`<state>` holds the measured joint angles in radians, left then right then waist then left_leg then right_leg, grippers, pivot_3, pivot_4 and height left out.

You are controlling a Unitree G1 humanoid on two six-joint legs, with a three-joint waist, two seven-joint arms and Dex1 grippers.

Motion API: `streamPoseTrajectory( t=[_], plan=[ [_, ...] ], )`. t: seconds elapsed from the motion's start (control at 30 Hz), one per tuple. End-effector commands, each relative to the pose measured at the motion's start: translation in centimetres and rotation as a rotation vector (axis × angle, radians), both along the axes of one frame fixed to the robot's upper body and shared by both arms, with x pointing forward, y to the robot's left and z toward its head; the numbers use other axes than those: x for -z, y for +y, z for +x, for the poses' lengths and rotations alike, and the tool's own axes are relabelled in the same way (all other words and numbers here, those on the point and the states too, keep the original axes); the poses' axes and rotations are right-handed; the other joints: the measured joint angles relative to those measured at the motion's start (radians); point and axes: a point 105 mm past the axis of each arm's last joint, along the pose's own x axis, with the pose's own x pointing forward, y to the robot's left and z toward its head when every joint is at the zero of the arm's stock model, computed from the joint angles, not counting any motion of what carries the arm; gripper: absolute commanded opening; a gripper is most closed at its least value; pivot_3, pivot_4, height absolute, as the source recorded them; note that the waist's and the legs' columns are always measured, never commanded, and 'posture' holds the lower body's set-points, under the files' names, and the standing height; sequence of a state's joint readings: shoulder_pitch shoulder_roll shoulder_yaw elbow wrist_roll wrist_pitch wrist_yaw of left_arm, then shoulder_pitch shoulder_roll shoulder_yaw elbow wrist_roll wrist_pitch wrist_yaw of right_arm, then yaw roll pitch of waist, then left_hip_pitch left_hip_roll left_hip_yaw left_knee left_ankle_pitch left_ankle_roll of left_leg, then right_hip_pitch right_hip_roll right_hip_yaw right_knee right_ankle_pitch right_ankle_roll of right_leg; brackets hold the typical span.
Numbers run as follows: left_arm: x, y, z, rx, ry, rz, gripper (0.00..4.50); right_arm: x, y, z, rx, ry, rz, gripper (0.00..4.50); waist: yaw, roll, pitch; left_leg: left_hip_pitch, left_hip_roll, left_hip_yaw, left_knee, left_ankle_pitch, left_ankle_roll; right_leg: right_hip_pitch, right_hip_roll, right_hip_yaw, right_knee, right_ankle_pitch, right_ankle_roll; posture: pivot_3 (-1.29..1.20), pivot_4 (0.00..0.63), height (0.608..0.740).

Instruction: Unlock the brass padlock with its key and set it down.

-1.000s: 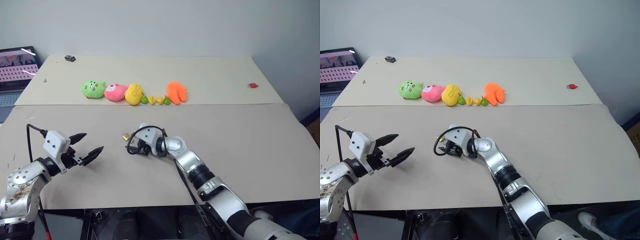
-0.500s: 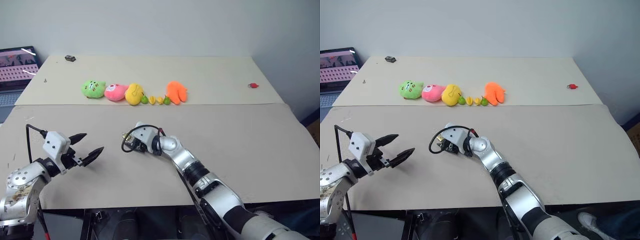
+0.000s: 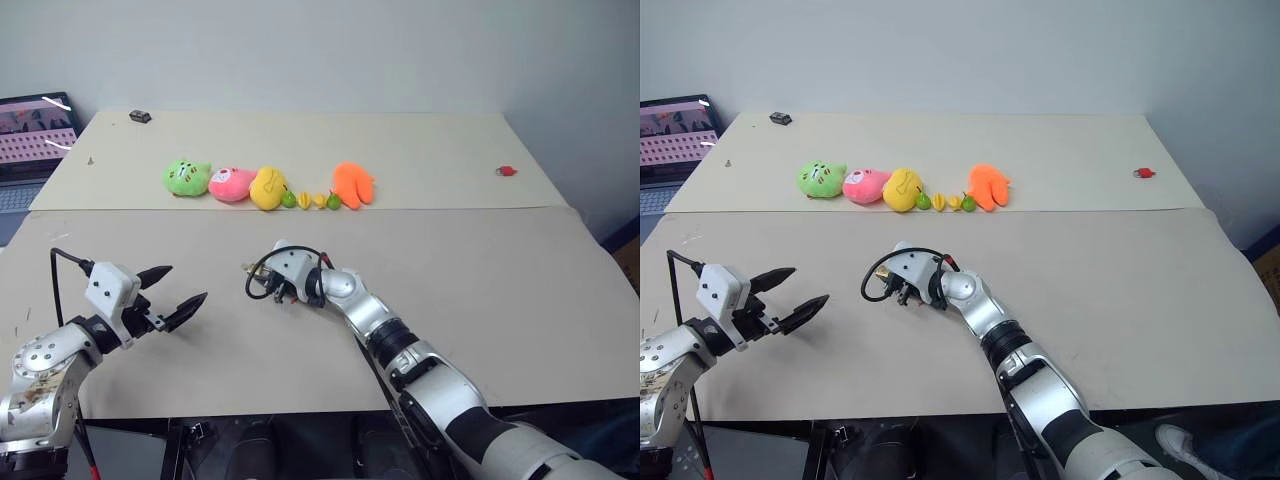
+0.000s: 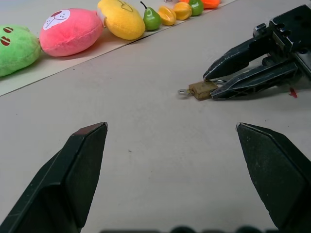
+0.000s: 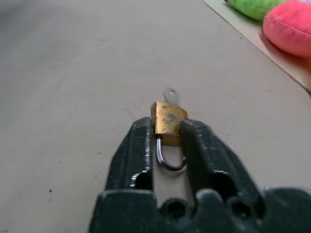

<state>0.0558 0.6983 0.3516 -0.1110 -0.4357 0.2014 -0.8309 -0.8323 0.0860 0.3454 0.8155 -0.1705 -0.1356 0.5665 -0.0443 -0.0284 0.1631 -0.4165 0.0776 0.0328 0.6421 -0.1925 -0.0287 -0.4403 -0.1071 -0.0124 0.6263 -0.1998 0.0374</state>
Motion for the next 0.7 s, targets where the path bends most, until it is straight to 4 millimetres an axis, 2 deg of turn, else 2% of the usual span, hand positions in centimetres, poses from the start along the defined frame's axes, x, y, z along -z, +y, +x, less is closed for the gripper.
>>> streamPoseTrajectory(
  t=[0.03, 0.37, 0.47, 0.63, 0.7],
  plan=[
    [-1.4, 0.0, 0.0, -0.002, -0.052, -0.005, 4.50, -1.8, 0.7, 0.3, 0.002, -0.035, 0.050, 0.06, 0.000, 0.000, 0.000, 0.000, 0.000, 0.000, 0.000, 0.000, 0.000, 0.000, 0.000, 0.000, 0.000, 0.000, 0.000, 0.00, 0.150, 0.722],
    [-1.4, -0.1, 0.4, 0.007, -0.052, -0.007, 4.50, -2.0, 0.1, 0.6, 0.019, -0.014, 0.081, 0.06, 0.000, 0.000, 0.000, 0.000, 0.000, 0.000, 0.000, 0.000, 0.000, 0.000, 0.000, 0.000, 0.000, 0.000, 0.000, 0.00, 0.150, 0.722],
    [-1.4, -0.1, 0.4, 0.007, -0.052, -0.007, 4.50, -2.8, 0.1, 0.1, -0.032, 0.002, 0.113, 0.78, 0.000, 0.000, 0.000, 0.000, 0.000, 0.000, 0.000, 0.000, 0.000, 0.000, 0.000, 0.000, 0.000, 0.000, 0.000, 0.00, 0.150, 0.722],
    [-1.3, -0.1, 0.5, 0.006, -0.051, -0.009, 4.50, -2.7, -0.2, 0.8, 0.023, -0.008, 0.086, 2.53, 0.000, 0.000, 0.000, 0.000, 0.000, 0.000, 0.000, 0.000, 0.000, 0.000, 0.000, 0.000, 0.000, 0.000, 0.000, 0.00, 0.150, 0.722],
    [-1.3, -0.1, 0.5, 0.006, -0.051, -0.009, 4.50, -2.6, 0.1, 0.4, -0.009, 0.010, 0.089, 3.24, 0.000, 0.000, 0.000, 0.000, 0.000, 0.000, 0.000, 0.000, 0.000, 0.000, 0.000, 0.000, 0.000, 0.000, 0.000, 0.00, 0.150, 0.722]
  ],
)
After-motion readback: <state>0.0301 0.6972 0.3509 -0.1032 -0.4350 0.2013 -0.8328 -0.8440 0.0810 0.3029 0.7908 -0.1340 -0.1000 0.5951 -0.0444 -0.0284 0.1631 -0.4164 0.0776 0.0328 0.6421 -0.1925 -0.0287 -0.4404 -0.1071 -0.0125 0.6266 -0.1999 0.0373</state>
